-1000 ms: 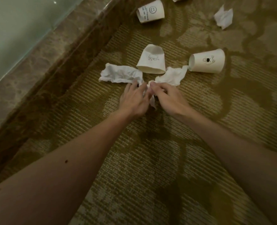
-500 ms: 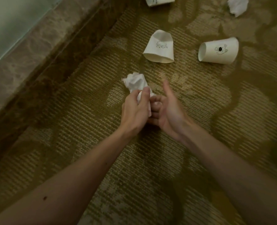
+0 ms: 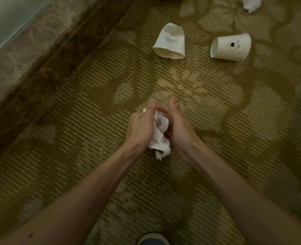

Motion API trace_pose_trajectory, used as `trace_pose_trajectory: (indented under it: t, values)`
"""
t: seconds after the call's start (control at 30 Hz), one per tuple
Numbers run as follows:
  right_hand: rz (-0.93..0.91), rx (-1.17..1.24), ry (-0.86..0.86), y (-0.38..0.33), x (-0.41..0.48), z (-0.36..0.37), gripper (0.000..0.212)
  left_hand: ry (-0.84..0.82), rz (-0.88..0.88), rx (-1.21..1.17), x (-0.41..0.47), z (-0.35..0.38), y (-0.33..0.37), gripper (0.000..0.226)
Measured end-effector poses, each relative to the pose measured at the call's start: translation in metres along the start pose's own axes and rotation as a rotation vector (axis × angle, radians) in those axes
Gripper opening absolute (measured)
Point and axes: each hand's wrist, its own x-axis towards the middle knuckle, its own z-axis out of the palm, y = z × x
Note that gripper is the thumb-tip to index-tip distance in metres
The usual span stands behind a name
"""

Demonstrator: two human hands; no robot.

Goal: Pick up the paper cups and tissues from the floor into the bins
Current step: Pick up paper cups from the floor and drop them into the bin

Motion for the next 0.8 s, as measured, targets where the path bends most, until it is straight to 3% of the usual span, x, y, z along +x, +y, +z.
trace_pose_trajectory:
  t: [0.1,0.2,0.27,0.37,0.47,0.57,0.67,0.8]
  values:
    - [0.08,0.17,-0.02,-0.003,-0.012,0.011,0.076,0.093,0.006,-0.075,-0.006,-0.003,0.001,0.061]
    - [0.075,0.295,-0.048,-0.002,-0.022,0.022,0.074,0.251,0.114,0.073,-0.008,-0.003,-0.002,0.052]
    - [0.036,0.26,-0.019,-0.001,-0.025,0.034,0.067,0.299,0.202,0.076,-0.011,-0.002,0.002,0.038]
    - [-0.073,0.131,0.125,-0.004,-0.022,0.044,0.061,0.244,0.262,0.008,-0.015,0.006,0.012,0.012]
    - [-0.083,0.151,0.194,-0.014,-0.013,0.04,0.064,0.192,0.071,-0.13,-0.013,0.017,0.022,0.021]
    - [-0.071,0.122,0.168,-0.022,-0.001,0.032,0.069,0.023,-0.215,-0.457,-0.013,0.021,0.034,0.045]
    - [-0.081,-0.025,0.082,-0.026,0.009,0.029,0.078,-0.027,-0.243,-0.399,-0.01,0.021,0.037,0.043]
    - [-0.186,-0.353,0.145,-0.035,0.036,0.029,0.078,0.068,-0.187,-0.311,0.011,0.015,0.04,0.033]
